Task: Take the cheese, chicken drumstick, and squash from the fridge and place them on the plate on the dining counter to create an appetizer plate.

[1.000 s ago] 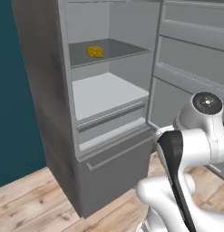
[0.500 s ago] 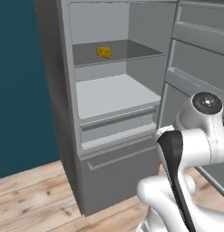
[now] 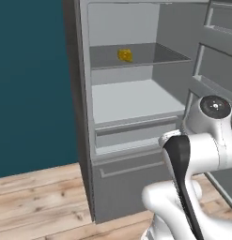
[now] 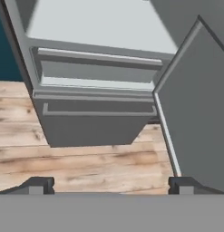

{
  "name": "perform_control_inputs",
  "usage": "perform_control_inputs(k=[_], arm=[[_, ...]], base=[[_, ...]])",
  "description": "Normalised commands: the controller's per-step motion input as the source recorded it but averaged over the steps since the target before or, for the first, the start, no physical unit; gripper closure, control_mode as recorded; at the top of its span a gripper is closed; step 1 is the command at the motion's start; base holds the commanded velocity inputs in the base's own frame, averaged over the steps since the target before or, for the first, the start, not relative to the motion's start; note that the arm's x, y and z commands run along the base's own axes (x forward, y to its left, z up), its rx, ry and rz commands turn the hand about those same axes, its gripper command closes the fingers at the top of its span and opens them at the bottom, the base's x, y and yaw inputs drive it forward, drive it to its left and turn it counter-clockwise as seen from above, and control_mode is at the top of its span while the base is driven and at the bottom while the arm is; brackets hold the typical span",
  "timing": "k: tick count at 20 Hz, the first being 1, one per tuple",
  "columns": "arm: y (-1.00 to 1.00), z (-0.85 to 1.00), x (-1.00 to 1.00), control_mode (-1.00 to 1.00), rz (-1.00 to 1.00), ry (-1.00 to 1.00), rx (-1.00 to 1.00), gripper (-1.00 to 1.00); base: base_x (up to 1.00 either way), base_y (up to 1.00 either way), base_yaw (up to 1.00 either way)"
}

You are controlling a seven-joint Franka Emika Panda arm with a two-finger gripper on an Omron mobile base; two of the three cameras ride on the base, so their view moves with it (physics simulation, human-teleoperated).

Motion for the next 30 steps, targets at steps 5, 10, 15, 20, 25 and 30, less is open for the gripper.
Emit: perform_control_inputs(k=[5,10,15,20,25,30], arm=[[0.0,0.0,0.0,1.0,0.0,0.0,0.0,-1.0],[0.0,0.0,0.0,1.0,0.0,0.0,0.0,-1.0],[0.0,0.0,0.0,1.0,0.0,0.0,0.0,-1.0],[0.0,0.0,0.0,1.0,0.0,0.0,0.0,-1.0],[0.0,0.0,0.0,1.0,0.0,0.0,0.0,-1.0],[0.0,0.0,0.0,1.0,0.0,0.0,0.0,-1.0]], base=[[0.54,-0.42,0.25],[0.62,-0.46,0.21],[0.84,-0.07,0.15],[0.9,0.0,0.12],[0.41,0.0,0.04],[0.09,0.0,0.0]])
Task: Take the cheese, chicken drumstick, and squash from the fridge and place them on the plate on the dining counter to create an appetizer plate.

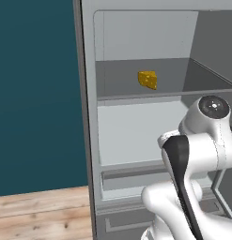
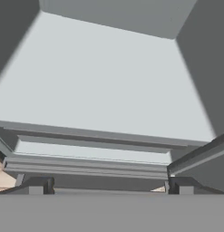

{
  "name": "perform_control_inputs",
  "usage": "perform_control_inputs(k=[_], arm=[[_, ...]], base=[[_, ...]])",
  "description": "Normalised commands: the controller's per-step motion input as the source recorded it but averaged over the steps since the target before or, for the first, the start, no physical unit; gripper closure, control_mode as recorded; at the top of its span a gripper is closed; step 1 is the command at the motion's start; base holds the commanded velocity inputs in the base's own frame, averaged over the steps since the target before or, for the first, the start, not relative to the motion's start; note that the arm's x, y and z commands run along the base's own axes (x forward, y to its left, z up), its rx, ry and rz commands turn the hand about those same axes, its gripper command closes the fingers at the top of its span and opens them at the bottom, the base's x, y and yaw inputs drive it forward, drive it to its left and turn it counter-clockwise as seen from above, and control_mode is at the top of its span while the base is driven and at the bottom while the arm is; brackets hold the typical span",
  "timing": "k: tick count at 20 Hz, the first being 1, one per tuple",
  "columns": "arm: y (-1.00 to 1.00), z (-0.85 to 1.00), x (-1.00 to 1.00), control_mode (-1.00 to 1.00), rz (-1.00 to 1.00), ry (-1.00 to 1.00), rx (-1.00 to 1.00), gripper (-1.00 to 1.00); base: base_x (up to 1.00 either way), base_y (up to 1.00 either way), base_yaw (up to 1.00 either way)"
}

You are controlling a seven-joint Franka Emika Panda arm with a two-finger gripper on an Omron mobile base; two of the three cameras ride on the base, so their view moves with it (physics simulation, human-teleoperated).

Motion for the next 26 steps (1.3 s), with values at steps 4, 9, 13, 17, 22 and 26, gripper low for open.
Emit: perform_control_inputs(k=[4,9,13,17,22,26], arm=[[0.0,0.01,-0.07,-1.0,0.0,-0.02,0.0,-1.0],[-0.09,0.26,-0.22,-1.0,0.02,-0.1,0.01,-1.0],[-0.14,0.4,-0.2,-1.0,0.05,-0.12,0.01,-1.0],[0.01,0.46,-0.15,-1.0,0.01,-0.07,0.0,-1.0],[0.06,0.52,-0.09,-1.0,0.0,0.02,0.0,-1.0],[0.03,0.51,0.03,-1.0,0.01,0.13,0.0,-1.0]], base=[[-0.13,0.0,0.0],[0.0,0.0,0.0],[0.0,0.0,0.0],[0.0,0.0,0.0],[0.0,0.0,0.0],[0.0,0.0,0.0]])
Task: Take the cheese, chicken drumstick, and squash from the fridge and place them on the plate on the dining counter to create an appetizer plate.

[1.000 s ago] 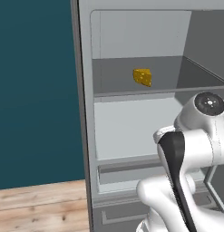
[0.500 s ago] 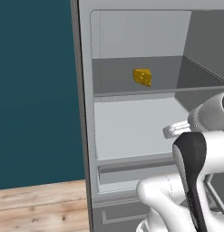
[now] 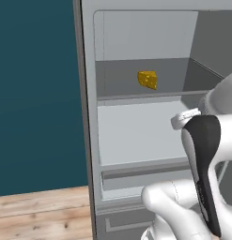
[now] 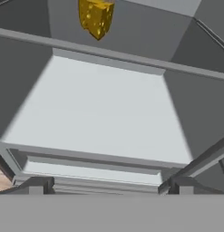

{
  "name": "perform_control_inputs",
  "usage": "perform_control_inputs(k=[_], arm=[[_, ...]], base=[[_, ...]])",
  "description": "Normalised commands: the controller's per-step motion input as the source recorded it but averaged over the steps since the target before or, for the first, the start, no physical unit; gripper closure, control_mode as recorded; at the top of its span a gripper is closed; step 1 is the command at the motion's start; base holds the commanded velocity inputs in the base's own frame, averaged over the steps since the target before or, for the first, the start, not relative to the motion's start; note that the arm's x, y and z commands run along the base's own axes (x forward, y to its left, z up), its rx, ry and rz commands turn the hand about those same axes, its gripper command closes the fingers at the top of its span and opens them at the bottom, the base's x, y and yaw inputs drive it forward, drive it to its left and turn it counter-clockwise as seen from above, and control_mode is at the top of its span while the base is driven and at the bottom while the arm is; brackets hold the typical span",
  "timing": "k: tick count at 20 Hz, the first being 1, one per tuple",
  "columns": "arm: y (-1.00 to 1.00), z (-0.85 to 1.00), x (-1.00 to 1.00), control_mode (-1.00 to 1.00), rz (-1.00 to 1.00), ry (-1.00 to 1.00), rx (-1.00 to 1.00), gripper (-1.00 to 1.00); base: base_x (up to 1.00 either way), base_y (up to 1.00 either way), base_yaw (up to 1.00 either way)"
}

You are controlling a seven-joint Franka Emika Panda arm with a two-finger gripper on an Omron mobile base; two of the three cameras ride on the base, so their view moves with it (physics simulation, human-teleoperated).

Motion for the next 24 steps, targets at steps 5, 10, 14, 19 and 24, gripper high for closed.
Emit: perform_control_inputs(k=[5,10,14,19,24], arm=[[0.11,0.05,0.04,-1.0,0.06,0.03,0.0,-1.0],[0.13,-0.04,0.05,-1.0,0.09,-0.02,0.03,-1.0],[0.06,-0.05,0.19,-1.0,0.11,-0.17,0.11,-1.0],[0.0,0.02,0.27,-1.0,0.05,-0.15,0.14,-1.0],[0.0,0.19,0.38,-1.0,0.0,0.0,0.11,-1.0]], base=[[0.0,0.0,0.0],[0.0,0.0,0.0],[0.0,0.0,0.0],[0.0,0.0,0.0],[0.0,0.0,0.0]])
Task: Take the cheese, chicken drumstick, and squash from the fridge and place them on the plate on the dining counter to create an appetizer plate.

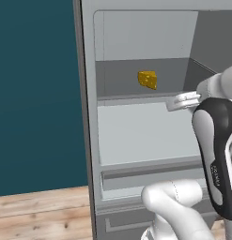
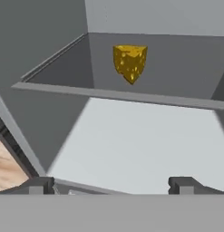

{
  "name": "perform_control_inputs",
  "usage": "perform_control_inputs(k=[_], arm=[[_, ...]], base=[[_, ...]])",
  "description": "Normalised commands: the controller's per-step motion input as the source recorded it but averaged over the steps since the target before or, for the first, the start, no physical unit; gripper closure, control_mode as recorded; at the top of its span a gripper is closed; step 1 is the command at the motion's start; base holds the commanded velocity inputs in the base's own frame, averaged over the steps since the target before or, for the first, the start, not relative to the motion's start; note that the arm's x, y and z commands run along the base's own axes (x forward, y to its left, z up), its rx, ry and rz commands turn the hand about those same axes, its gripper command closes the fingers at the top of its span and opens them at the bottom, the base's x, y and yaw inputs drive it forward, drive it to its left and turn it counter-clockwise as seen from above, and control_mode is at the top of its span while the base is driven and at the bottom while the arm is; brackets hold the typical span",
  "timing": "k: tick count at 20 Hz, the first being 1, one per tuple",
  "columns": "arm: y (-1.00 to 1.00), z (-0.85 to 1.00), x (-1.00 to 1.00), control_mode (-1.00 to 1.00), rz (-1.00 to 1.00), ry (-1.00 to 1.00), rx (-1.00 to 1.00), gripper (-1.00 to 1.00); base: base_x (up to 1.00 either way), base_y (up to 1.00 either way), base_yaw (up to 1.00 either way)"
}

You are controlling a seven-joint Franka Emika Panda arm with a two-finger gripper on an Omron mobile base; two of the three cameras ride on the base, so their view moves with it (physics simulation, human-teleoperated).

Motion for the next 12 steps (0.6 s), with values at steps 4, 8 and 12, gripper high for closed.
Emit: perform_control_inputs(k=[4,8,12], arm=[[0.0,0.29,0.46,-1.0,0.0,0.03,0.07,-1.0],[0.0,0.08,0.49,-1.0,0.0,0.05,0.01,-1.0],[0.0,0.0,0.42,-1.0,0.0,0.0,-0.01,-1.0]], base=[[0.0,0.0,0.0],[0.0,0.0,0.0],[0.0,0.0,0.0]])
